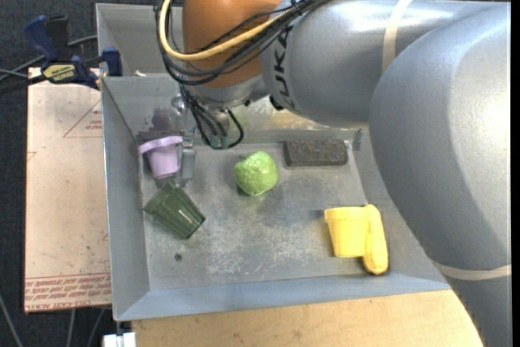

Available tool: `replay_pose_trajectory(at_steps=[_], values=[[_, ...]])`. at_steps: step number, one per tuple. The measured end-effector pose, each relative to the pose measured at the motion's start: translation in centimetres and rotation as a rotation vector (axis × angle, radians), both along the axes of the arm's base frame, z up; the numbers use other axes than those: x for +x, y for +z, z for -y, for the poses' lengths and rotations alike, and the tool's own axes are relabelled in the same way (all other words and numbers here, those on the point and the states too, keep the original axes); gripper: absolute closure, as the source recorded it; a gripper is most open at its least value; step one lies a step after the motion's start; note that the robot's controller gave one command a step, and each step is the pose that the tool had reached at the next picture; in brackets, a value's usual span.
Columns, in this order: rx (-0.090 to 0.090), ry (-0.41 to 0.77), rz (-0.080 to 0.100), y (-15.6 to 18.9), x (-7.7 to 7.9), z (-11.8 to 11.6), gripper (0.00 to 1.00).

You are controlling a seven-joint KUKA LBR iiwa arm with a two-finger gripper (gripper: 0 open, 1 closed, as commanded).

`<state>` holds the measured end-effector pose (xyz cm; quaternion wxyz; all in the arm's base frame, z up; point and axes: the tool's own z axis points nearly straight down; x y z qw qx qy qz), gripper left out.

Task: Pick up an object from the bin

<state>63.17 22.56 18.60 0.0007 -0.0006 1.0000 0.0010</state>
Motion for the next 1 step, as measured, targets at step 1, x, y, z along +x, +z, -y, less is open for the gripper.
replay_pose_trajectory(at_steps=[1], values=[[0.001, 0.042, 0.006, -1.34, 0.45, -0.66, 0.00]])
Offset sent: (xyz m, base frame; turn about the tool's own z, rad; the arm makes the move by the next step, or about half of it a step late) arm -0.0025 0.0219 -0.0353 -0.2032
